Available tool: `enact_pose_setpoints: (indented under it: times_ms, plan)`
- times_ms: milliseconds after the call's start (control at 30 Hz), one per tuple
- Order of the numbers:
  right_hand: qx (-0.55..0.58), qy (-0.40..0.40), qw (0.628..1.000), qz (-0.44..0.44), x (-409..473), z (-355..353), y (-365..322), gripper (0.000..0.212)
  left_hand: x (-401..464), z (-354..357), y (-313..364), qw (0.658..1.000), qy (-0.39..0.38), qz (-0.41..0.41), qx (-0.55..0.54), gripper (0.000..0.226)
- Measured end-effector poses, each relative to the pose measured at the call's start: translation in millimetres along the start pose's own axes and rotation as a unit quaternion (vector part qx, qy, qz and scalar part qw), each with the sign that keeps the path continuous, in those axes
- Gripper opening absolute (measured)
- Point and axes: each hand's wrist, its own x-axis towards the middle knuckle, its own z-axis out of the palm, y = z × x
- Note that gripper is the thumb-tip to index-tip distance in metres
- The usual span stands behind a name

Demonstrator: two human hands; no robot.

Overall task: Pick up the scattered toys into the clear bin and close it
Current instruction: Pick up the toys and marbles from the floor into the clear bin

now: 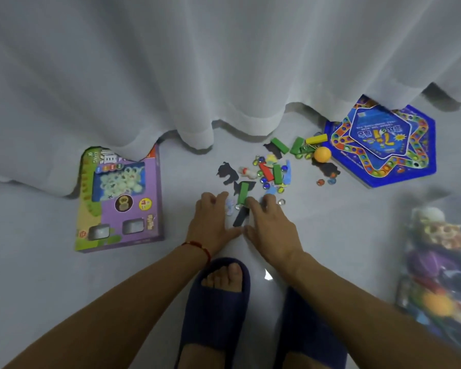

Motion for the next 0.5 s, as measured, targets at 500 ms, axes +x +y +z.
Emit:
enact_pose_setpoints:
  times_ms: [500]
  plan:
    - [-0.076,0.066,0.991,-0.085,6.5,23.7,10.5,0.036,8.1,14.1,-1.5,0.99,0.052,0.101,0.083,0.044]
